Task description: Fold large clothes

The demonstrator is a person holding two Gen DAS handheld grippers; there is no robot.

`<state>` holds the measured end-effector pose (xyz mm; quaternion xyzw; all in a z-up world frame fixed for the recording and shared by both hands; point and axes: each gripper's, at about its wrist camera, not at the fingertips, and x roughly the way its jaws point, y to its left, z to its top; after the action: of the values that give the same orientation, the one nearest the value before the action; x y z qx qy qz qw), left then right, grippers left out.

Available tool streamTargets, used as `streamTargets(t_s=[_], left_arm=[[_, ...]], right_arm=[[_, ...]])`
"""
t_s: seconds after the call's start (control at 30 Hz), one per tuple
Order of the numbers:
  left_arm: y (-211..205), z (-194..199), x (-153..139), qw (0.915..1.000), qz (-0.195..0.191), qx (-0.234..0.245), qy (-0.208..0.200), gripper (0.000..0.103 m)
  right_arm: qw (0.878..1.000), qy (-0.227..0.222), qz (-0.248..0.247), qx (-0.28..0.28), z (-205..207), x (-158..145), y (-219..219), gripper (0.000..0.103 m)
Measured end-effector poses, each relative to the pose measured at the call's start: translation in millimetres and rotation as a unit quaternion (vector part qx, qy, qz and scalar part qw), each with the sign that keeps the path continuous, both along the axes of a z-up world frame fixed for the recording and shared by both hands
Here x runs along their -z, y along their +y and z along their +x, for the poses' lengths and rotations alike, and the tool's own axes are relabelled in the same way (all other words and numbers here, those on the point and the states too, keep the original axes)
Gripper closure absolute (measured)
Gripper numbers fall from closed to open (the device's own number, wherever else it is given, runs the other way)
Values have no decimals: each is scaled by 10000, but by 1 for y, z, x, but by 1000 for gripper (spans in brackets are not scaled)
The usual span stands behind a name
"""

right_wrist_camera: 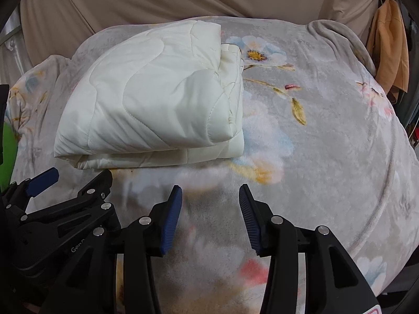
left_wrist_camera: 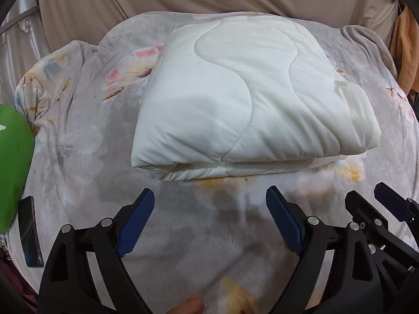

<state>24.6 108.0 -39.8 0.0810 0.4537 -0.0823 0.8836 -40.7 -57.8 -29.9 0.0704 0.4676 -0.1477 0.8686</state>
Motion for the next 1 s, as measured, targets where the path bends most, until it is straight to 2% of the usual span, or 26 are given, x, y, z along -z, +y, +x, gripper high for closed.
streamTargets(t_s=[0.33, 1.0], left_arm=[[5, 6, 11, 9999, -5, -117, 64, 19], [4, 3, 11, 9999, 4, -141, 73, 20]], right_arm=[[10000, 44, 17, 22, 5, 8, 2, 58], [10000, 29, -20, 75, 4, 11, -2, 56]])
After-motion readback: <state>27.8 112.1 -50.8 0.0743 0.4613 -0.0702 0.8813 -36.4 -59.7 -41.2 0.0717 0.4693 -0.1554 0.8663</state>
